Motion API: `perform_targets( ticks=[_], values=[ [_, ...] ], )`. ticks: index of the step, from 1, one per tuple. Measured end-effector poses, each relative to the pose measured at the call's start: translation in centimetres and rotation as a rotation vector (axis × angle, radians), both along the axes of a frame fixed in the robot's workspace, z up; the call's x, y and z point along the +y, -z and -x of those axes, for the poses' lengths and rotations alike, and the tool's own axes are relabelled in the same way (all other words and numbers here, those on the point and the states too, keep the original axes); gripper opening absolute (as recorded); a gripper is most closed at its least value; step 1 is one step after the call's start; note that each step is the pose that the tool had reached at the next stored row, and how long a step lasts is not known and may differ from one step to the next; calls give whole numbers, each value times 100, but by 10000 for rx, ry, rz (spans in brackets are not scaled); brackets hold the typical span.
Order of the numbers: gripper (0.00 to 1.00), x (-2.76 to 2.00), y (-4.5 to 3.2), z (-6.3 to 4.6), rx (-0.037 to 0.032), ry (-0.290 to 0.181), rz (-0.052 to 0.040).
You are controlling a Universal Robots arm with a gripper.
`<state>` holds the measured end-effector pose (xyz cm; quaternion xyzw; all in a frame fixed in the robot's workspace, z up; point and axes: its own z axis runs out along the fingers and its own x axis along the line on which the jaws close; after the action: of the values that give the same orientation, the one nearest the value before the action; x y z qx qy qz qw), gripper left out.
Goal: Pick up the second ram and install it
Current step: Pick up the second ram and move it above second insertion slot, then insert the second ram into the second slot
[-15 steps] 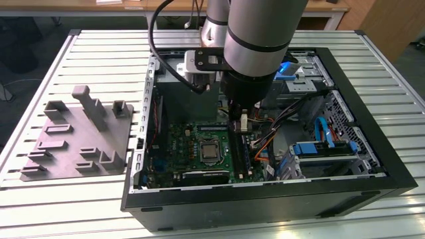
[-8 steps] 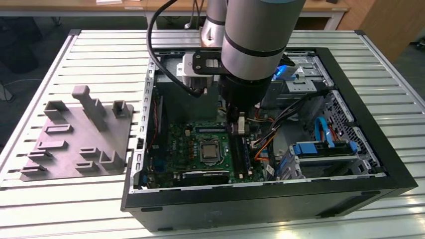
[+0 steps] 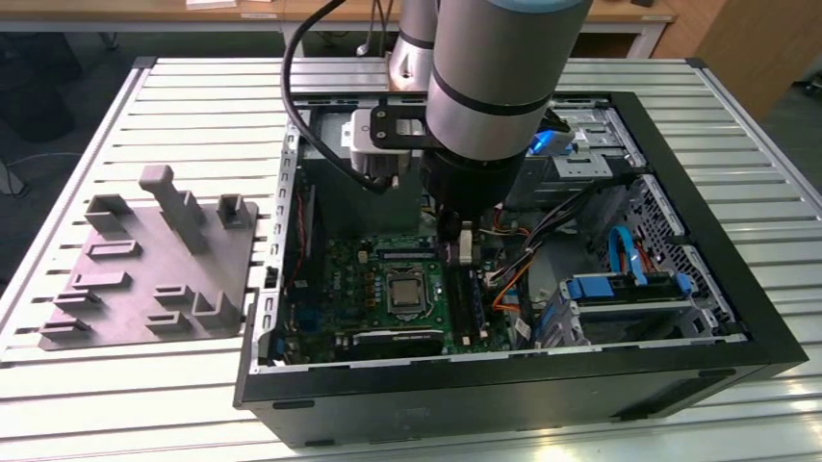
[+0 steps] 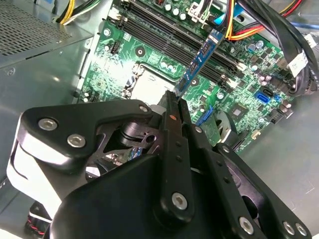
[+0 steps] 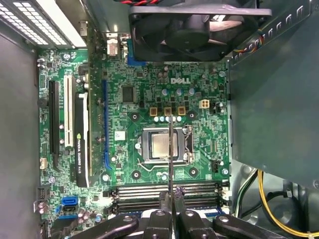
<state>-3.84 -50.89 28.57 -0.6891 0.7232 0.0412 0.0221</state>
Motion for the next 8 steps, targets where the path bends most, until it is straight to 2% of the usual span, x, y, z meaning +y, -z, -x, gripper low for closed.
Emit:
perform_targets(
  ticks=[8],
  values=[
    [14, -1, 1, -1, 0, -1, 1]
  ],
)
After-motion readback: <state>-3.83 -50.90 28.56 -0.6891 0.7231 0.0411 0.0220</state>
